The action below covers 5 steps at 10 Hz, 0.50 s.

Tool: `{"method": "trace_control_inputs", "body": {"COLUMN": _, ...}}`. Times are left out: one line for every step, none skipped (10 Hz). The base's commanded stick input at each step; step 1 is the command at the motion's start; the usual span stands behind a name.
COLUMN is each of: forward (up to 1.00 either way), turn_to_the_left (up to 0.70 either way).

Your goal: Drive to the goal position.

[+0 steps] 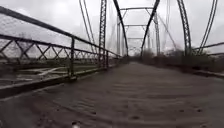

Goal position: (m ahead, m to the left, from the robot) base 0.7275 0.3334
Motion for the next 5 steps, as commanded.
{"method": "trace_control_inputs", "body": {"forward": 0.70, "turn_to_the_left": -0.35}}
{"method": "trace_control_inputs", "body": {"forward": 0.70, "turn_to_the_left": -0.35}}
{"method": "trace_control_inputs", "body": {"forward": 0.70, "turn_to_the_left": -0.29}}
{"method": "trace_control_inputs", "body": {"forward": 0.70, "turn_to_the_left": -0.19}}
{"method": "trace_control_inputs", "body": {"forward": 0.70, "turn_to_the_left": -0.09}}
